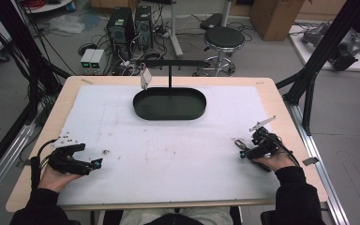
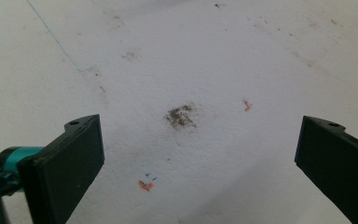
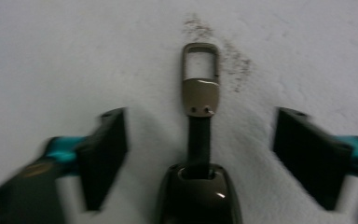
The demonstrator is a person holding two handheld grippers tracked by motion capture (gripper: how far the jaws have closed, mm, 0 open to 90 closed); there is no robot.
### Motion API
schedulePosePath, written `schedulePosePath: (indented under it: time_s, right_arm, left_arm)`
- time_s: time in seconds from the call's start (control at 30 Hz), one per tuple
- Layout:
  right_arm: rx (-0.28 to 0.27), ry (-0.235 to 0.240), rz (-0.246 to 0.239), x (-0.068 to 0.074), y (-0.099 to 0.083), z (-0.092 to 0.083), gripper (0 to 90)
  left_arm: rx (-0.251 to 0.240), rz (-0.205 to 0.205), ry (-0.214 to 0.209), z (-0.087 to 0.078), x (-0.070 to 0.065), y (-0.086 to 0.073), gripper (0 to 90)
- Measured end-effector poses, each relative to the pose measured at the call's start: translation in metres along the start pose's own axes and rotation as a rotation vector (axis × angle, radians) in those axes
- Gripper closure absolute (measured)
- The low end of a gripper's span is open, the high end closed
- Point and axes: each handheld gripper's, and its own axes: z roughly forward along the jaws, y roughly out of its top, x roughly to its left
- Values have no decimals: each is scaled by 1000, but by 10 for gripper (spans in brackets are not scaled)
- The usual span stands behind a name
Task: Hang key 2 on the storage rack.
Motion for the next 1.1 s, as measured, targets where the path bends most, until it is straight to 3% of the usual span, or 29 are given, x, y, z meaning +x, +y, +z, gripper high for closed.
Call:
schedulePosePath:
  time_s: [0.13,0.3,0.47,0.53,0.73,0.87,1.1]
  right_arm:
    - [11,-16,-7,3,1,-1,388]
    - [73,-36,20,4,3,0,512]
    - [74,-36,28,6,5,-1,747]
    - [70,-44,-5,7,5,-1,803]
    - [-13,-33,-35,6,-1,-6,857]
    - [-37,35,28,0,-5,-8,858]
    - [-155,75,100,-4,-6,-26,858]
  left_arm:
    - [7,2,-6,0,1,-1,17]
    - [10,0,-16,1,0,-1,17]
    - [12,3,-15,1,1,-2,17]
    - [9,-2,-13,0,1,-2,17]
    - [-7,-6,-26,0,1,-1,17]
    - [-10,-4,-26,-1,1,-1,17]
    - [-33,-6,-13,-4,2,-2,17]
